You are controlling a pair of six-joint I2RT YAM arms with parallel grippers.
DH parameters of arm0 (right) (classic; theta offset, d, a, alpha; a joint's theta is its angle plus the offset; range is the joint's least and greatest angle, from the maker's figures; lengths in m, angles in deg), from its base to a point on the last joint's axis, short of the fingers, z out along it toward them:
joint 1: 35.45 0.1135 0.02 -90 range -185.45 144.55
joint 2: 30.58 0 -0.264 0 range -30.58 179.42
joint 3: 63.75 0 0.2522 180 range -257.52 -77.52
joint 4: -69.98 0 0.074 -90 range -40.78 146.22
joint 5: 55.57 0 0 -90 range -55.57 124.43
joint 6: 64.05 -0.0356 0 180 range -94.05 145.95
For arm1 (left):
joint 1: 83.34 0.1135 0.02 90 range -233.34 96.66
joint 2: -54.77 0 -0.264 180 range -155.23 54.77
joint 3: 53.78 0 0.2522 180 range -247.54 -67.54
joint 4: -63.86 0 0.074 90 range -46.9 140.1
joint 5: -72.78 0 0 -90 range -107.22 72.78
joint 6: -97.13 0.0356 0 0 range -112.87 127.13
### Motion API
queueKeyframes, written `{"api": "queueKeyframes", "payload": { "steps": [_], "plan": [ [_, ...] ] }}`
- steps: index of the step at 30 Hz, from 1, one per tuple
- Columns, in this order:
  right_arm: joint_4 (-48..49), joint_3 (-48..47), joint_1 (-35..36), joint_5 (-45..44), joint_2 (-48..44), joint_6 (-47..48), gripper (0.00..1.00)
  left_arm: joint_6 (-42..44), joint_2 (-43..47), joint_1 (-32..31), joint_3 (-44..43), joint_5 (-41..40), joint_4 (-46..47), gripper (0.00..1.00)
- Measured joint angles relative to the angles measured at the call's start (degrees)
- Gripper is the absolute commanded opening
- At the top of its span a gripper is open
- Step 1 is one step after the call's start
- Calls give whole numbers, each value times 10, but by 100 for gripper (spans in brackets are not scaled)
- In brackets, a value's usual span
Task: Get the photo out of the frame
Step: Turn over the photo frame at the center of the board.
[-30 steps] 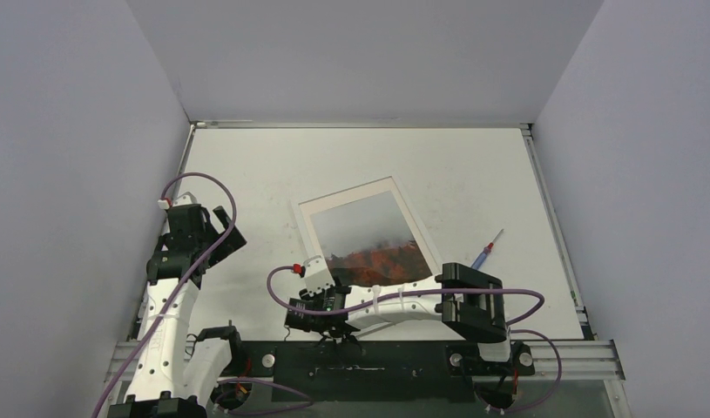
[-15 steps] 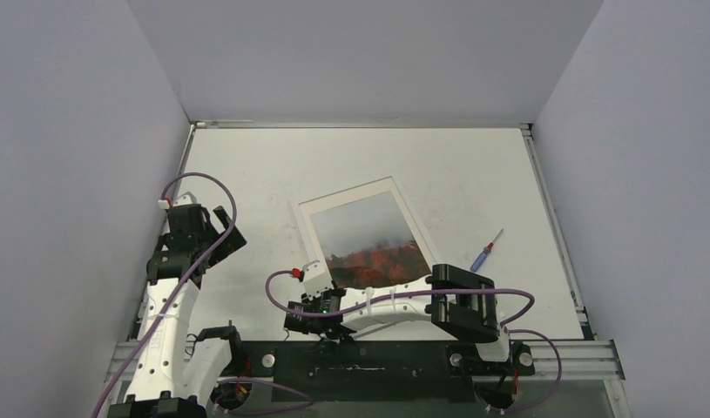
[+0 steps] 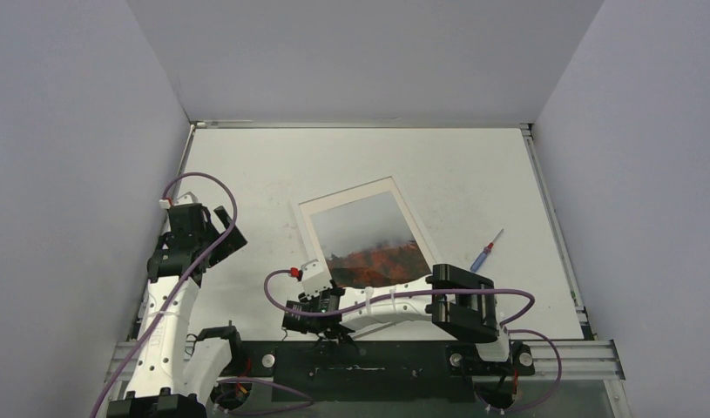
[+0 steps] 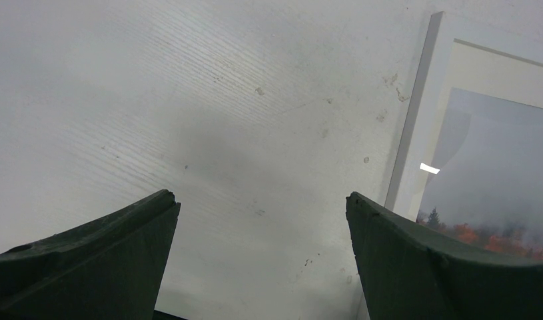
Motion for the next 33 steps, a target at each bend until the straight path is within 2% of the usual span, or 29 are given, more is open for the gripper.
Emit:
{"api": "queueKeyframes", "payload": {
  "steps": [14,17,22,28,31,33],
  "plan": [
    [-11,-9,0,-5,14,-1,26,4,0,0,0,5,0,96],
    [-11,-9,0,-5,14,-2,15,5,-2,0,0,7,0,96],
    [-14,-11,1,-7,16,-2,15,6,-3,0,0,14,0,97],
    [-19,-16,1,-7,18,-1,7,19,-10,0,0,47,0,97],
    [-18,-16,1,-7,18,-1,1,27,-12,0,0,79,2,97],
    [-9,-7,0,-7,13,-1,0,32,-11,0,0,107,8,97]
  ]
}}
